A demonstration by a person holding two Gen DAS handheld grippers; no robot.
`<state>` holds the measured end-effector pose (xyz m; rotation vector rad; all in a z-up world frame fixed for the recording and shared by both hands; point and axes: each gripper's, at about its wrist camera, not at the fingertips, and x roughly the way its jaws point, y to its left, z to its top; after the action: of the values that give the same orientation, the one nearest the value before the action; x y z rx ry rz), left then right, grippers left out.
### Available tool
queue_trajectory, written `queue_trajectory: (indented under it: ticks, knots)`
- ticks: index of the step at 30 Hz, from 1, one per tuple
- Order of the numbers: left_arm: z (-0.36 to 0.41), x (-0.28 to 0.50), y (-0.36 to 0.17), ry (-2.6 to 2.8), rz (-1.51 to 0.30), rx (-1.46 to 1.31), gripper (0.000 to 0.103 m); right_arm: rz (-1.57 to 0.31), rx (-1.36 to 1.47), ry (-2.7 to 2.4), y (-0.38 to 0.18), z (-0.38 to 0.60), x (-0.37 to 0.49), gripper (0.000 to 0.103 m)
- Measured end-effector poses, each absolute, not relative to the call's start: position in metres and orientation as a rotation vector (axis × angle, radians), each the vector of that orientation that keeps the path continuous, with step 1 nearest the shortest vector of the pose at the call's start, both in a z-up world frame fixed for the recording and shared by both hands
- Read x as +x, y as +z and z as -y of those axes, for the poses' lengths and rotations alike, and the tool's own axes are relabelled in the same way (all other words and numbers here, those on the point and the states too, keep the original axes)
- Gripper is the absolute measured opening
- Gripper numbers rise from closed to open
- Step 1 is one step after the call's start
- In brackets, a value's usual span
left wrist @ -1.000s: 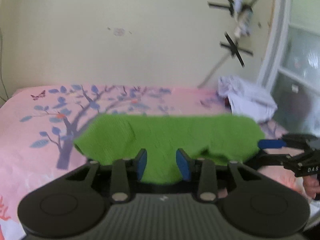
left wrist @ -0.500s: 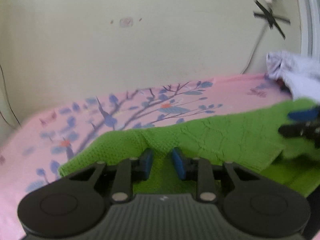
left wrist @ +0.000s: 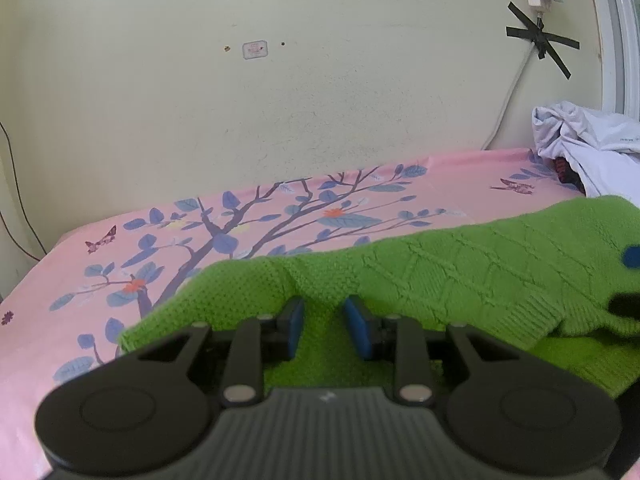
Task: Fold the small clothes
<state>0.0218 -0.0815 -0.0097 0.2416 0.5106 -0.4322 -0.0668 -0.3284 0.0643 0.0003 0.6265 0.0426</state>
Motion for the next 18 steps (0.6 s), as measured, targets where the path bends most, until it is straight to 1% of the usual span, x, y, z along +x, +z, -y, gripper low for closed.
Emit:
queue_trajectory:
  ticks: [1, 6, 13, 18]
  knots:
    - [0.081, 0.022, -0.010, -0.433, -0.511, 0.238, 0.026, -0.630, 0.012, 0.023, 0.064, 0.331, -0.072, 0.062]
    - [0.080, 0.020, -0.010, -0.434, -0.507, 0.233, 0.026, -0.620, 0.107, 0.007, 0.064, 0.342, -0.088, 0.062]
    - [0.080, 0.016, -0.009, -0.430, -0.502, 0.238, 0.030, -0.589, 0.120, -0.047, 0.068, 0.331, -0.099, 0.064]
    - [0.080, 0.013, -0.009, -0.420, -0.501, 0.245, 0.033, -0.532, 0.106, -0.059, 0.081, 0.323, -0.109, 0.064]
